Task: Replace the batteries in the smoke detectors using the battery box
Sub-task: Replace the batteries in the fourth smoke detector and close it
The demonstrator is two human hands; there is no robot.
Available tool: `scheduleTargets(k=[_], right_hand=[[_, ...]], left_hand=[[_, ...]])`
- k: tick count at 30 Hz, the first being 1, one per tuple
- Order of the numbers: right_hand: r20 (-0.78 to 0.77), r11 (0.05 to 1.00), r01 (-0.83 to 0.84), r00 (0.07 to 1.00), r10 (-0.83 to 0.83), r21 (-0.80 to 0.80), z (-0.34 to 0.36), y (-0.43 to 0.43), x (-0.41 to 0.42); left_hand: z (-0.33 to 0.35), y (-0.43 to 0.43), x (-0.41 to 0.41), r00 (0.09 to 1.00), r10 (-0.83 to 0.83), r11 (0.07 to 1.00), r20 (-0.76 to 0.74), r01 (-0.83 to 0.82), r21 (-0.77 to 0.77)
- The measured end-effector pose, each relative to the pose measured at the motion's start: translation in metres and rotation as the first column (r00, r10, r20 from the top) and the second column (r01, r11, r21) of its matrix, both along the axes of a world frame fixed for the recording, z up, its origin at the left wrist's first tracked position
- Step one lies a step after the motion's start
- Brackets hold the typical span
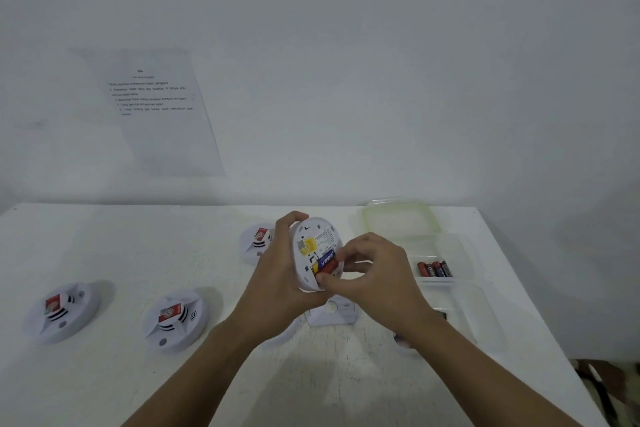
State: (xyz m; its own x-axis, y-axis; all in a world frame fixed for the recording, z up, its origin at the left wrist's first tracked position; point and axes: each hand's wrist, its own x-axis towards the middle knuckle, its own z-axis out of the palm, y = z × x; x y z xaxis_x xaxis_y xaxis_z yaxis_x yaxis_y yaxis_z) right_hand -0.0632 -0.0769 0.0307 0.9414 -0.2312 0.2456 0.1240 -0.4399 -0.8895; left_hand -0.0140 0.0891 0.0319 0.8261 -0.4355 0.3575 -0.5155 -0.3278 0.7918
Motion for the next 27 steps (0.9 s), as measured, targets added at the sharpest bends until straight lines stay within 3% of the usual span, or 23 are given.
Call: scheduleTargets(k=[4,15,27], right_hand=[[-0.038,0.998,0.025,0.999,-0.028,-0.060,-0.002,-0.003,0.002],[-0.205,0.982,0.015,0.978,0.025,0.189,-0.010,-0.004,0.010],[-0.191,0.983,0.033,0.982,0.002,0.180,-0.011,-0.003,0.011]], left_hand=[[-0.001,-0.004,-0.001,1.000,-0.020,1.000,0.002,0.020,0.021],[-0.007,-0.004,0.006,1.000,-0.013,1.000,0.022,0.012,0.009],[-0.005,-0.007,0.005,0.997,-0.017,0.999,-0.075,0.014,-0.035]])
